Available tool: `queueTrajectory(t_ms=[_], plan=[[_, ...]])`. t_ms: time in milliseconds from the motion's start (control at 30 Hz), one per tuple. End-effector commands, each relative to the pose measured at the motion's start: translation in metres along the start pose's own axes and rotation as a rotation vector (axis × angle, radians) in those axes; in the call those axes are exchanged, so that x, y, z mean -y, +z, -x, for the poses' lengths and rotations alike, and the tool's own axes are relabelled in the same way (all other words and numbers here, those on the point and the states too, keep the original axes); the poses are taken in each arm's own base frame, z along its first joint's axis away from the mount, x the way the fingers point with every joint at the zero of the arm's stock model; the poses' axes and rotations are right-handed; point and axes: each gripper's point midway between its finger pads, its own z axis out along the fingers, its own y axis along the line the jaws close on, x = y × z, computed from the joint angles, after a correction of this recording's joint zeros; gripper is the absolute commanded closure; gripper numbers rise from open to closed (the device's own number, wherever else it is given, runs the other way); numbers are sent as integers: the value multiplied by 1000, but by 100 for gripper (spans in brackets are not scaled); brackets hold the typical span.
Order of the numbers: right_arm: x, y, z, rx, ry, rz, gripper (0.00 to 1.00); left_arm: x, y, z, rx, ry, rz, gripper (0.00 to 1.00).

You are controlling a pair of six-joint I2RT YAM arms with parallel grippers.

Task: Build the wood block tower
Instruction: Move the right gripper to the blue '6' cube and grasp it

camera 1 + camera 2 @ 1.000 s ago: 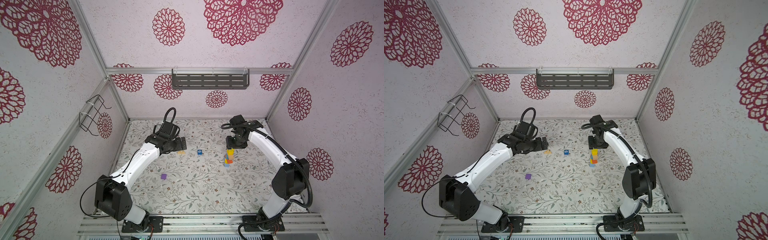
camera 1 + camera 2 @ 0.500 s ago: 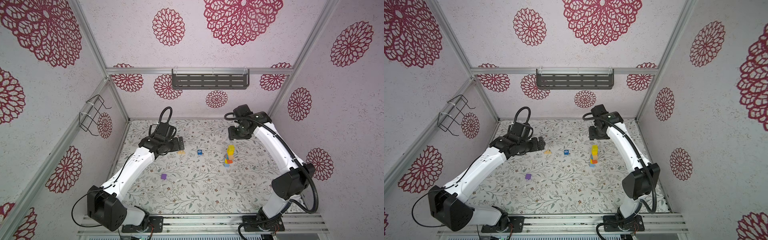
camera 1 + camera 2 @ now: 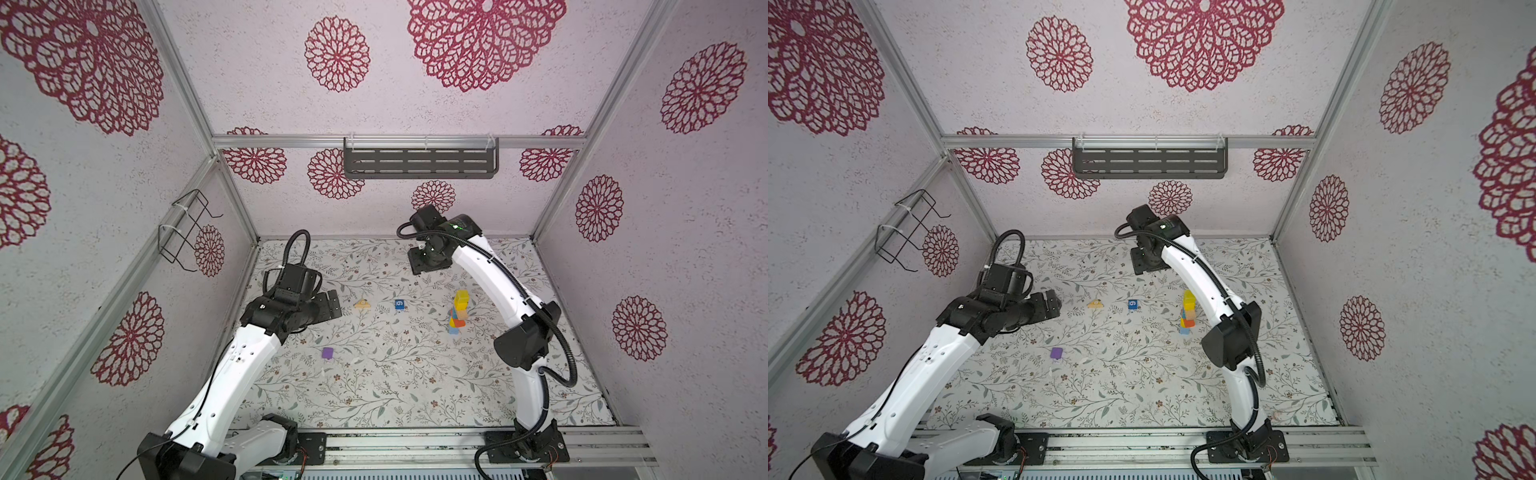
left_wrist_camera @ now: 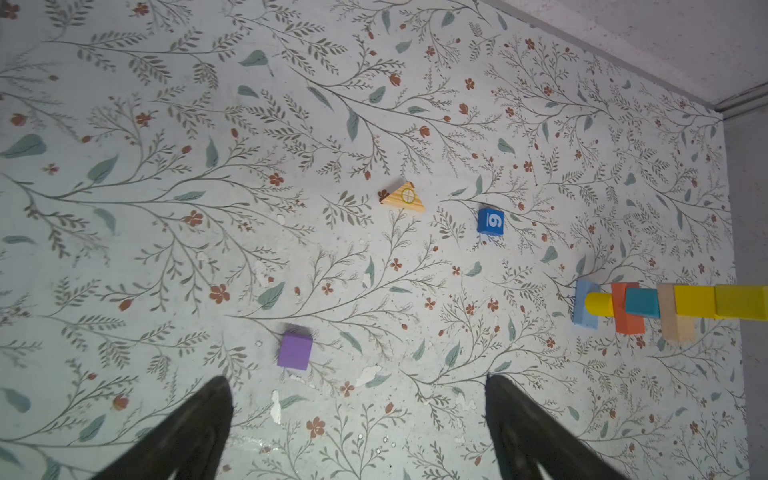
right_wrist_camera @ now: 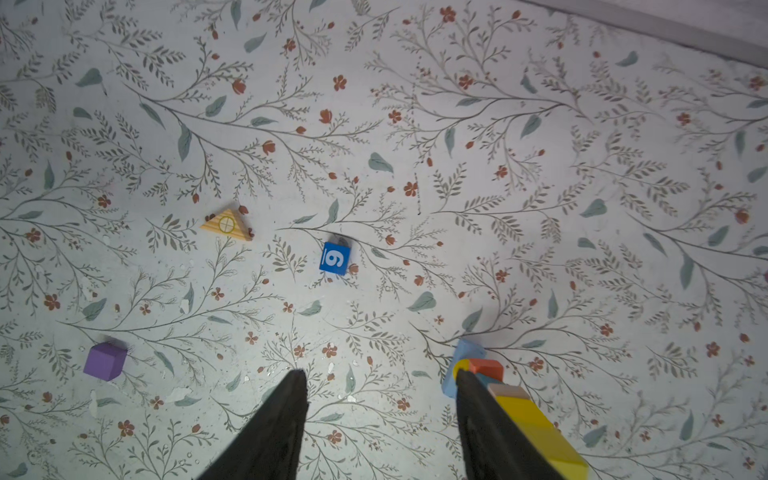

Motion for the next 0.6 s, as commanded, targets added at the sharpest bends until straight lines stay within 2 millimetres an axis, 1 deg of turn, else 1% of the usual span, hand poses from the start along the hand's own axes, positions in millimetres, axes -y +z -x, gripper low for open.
queueTrajectory(t_ms=[0, 100, 233, 367, 567], plan=[[-11, 6, 2, -6, 39, 26, 41, -16, -7, -11, -24, -18, 21, 3], [-22, 26, 0, -22, 40, 30, 41, -21, -8, -13, -24, -22, 23, 3], [-36, 50, -3, -39, 46, 27, 41, -23, -6, -13, -35, -18, 26, 3], [-42, 70, -9, -41, 69, 21, 41, -24, -3, -13, -42, -11, 34, 3], [-42, 96, -21, -44, 126, 12, 41, -26, 1, -12, -47, -9, 39, 3]])
